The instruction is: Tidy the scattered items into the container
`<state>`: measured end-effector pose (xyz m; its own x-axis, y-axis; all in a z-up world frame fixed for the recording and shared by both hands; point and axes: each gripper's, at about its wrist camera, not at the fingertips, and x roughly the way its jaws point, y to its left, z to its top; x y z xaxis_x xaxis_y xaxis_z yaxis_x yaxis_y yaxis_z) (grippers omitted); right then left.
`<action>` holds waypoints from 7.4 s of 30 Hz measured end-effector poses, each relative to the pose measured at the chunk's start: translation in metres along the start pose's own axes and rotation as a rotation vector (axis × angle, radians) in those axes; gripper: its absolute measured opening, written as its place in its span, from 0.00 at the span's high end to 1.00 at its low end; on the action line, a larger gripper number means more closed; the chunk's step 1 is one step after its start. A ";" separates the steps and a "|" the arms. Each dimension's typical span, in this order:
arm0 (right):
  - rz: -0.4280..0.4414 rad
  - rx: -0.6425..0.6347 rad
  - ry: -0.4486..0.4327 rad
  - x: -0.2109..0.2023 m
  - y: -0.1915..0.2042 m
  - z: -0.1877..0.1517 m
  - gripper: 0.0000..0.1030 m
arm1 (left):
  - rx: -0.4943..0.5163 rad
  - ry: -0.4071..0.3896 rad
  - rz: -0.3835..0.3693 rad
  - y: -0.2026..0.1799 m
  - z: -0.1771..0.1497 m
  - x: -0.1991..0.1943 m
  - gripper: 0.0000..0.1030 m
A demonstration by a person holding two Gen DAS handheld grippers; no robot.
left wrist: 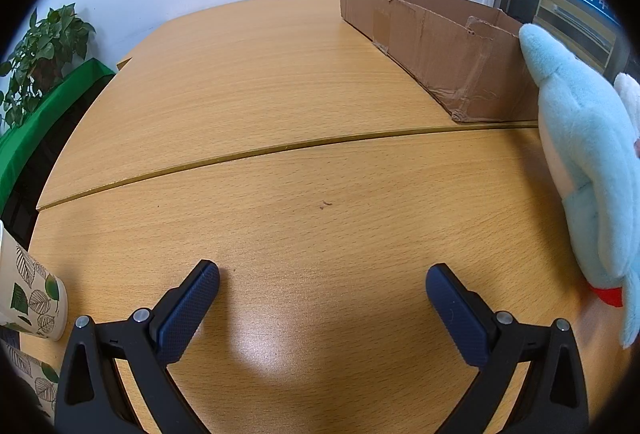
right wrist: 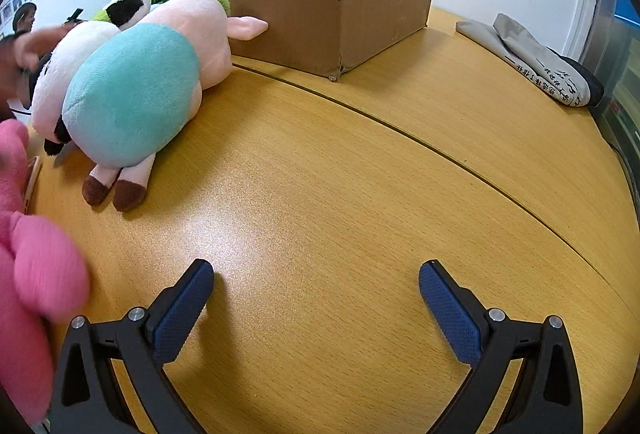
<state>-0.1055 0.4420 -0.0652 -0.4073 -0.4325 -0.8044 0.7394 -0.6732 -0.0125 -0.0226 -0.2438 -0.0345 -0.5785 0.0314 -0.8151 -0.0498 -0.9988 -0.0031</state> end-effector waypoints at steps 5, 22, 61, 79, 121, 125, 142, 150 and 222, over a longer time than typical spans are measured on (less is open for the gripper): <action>0.000 0.000 0.000 0.000 0.001 0.000 0.00 | -0.071 0.000 0.053 -0.004 -0.004 -0.003 0.00; 0.000 0.000 0.000 0.000 0.001 -0.001 0.00 | -0.136 -0.001 0.103 -0.006 -0.006 -0.006 0.00; -0.001 0.000 0.000 -0.001 0.003 -0.001 0.00 | -0.136 -0.002 0.103 -0.007 -0.007 -0.008 0.00; 0.000 0.000 0.000 -0.002 0.002 -0.002 0.00 | -0.135 -0.001 0.103 -0.007 -0.007 -0.008 0.00; 0.001 0.000 0.000 -0.003 0.002 -0.003 0.00 | -0.135 -0.001 0.104 -0.007 -0.008 -0.009 0.00; 0.001 0.000 0.000 -0.003 0.002 -0.003 0.00 | -0.135 0.000 0.104 -0.007 -0.009 -0.009 0.00; 0.000 0.000 0.000 -0.003 0.002 -0.003 0.00 | -0.135 0.000 0.104 -0.007 -0.009 -0.009 0.00; 0.000 0.000 0.000 -0.003 0.003 -0.003 0.00 | -0.135 0.000 0.104 -0.007 -0.009 -0.009 0.00; -0.365 0.415 -0.105 -0.063 0.326 0.064 0.00 | -0.100 -0.115 -0.344 -0.213 -0.083 -0.166 0.01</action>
<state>0.1268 0.2117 0.0193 -0.6642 -0.1707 -0.7278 0.2762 -0.9607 -0.0268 0.1517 -0.0399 0.0536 -0.6298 0.3642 -0.6861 -0.1806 -0.9277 -0.3266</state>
